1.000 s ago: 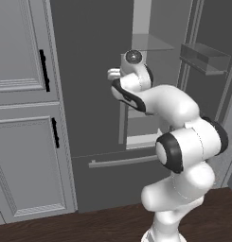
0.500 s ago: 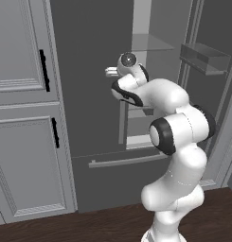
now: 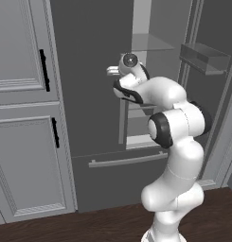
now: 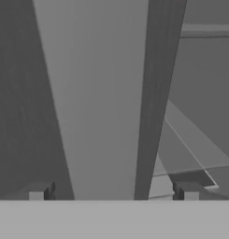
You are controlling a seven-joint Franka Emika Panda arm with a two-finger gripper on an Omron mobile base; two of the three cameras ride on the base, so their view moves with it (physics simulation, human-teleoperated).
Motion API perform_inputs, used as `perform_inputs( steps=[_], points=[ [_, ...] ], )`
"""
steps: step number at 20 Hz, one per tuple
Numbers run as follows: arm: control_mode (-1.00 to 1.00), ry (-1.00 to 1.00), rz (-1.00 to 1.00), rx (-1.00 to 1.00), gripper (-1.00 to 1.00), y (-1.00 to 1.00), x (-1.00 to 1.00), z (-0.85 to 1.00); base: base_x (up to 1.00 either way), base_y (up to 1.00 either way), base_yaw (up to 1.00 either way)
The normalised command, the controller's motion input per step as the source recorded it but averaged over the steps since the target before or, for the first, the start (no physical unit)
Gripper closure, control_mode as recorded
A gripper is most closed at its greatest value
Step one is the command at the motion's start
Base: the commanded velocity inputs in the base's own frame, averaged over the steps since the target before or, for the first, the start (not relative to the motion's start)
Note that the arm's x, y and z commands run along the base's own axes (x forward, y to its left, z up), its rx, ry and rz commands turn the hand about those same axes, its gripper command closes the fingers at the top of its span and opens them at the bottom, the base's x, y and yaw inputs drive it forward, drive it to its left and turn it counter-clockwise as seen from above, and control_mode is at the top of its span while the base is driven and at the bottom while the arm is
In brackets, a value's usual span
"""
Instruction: Take the strawberry from the fridge and place it on top of the pancake, located on the dining counter.
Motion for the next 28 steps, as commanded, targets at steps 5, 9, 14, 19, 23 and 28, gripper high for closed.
perform_inputs(
  steps=[5, 9, 14, 19, 23, 28],
  points=[
    [-1.0, 0.0, 0.0, 0.01, -1.0, 0.0, 0.4, 0.0, 0.0, 0.0, 0.0],
    [-1.0, 0.0, 0.0, 0.0, -1.0, 0.04, 0.13, 0.0, 0.0, 0.0, 0.0],
    [-1.0, 0.0, 0.0, 0.0, 1.0, 0.1, 0.01, 0.0, 0.0, 0.0, 0.0],
    [-1.0, 0.01, -0.07, 0.0, 1.0, 0.23, -0.37, 0.0, 0.0, 0.0, 0.0],
    [-1.0, 0.01, -0.12, 0.0, 1.0, 0.27, -0.56, 0.0, 0.0, 0.0, 0.0],
    [-1.0, 0.0, -0.11, 0.0, 1.0, 0.14, -0.65, 0.0, 0.0, 0.0, 0.0]
  ],
)
